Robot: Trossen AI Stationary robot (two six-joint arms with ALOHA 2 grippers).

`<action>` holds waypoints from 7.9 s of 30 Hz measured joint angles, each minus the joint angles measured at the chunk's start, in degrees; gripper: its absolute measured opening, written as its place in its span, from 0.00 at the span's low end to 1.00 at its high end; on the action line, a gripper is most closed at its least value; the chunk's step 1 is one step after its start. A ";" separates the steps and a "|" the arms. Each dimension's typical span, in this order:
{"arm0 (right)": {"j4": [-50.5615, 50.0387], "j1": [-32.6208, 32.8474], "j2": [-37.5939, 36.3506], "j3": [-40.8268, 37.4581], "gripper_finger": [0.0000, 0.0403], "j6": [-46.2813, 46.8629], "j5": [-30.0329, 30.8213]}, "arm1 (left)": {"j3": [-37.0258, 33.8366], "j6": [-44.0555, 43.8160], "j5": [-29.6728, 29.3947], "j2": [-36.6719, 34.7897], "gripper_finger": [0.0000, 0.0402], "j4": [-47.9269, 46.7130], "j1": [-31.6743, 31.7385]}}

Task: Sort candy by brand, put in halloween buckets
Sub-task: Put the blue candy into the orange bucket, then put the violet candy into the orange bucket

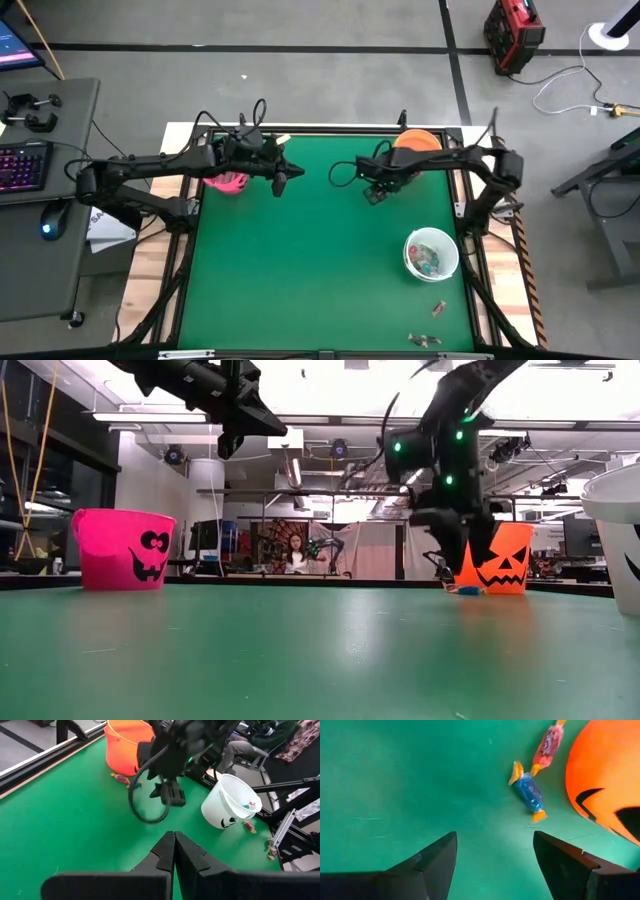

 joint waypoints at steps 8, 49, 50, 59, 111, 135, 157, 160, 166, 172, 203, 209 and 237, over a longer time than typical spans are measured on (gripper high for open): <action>3.07 -0.68 4.23 0.00 0.63 7.08 3.68 | 0.00 1.44 -0.07 0.00 0.00 0.00 0.02; 9.04 0.23 3.84 -0.20 0.63 22.30 4.30 | -0.02 3.52 -0.02 0.00 0.00 -1.20 0.04; 8.83 0.62 3.84 -0.20 0.63 23.87 5.37 | -0.02 3.52 -0.02 0.00 0.00 -1.24 0.04; 6.63 3.81 3.78 -0.22 0.63 37.40 12.49 | -0.02 4.46 0.00 0.00 0.00 -3.11 0.04; 13.44 1.44 3.09 -10.89 0.59 47.96 15.95 | -0.02 5.95 0.00 0.02 0.00 -2.89 0.04; 15.33 8.73 -3.67 -11.56 0.02 30.22 8.33 | -0.02 6.47 -0.02 0.02 0.00 -2.85 0.04; 5.25 -5.67 -36.74 -11.21 0.00 26.77 26.81 | -0.02 2.94 -0.28 0.02 0.00 -1.79 0.04; 3.96 -11.52 -34.66 -11.21 0.00 27.91 24.87 | -0.02 1.84 -0.29 0.02 0.00 -1.81 0.04; 7.07 -18.42 -31.68 -11.21 0.09 17.43 18.53 | -0.02 1.81 -0.31 0.02 0.00 -1.79 0.04; 9.16 -21.02 -31.94 -11.17 0.34 11.09 14.97 | -0.02 1.25 -0.28 0.02 0.00 -1.81 0.04; 40.27 42.05 -28.15 -0.79 0.60 30.25 -26.03 | -0.02 -0.13 -0.26 0.02 0.00 -1.96 0.04; 20.62 50.46 -17.97 15.88 0.60 29.97 -26.04 | -0.02 -0.15 -0.26 0.02 0.00 -1.95 0.04; -7.23 66.60 13.10 25.03 0.60 42.59 -37.07 | -0.02 1.40 -0.26 0.02 0.00 -1.95 0.04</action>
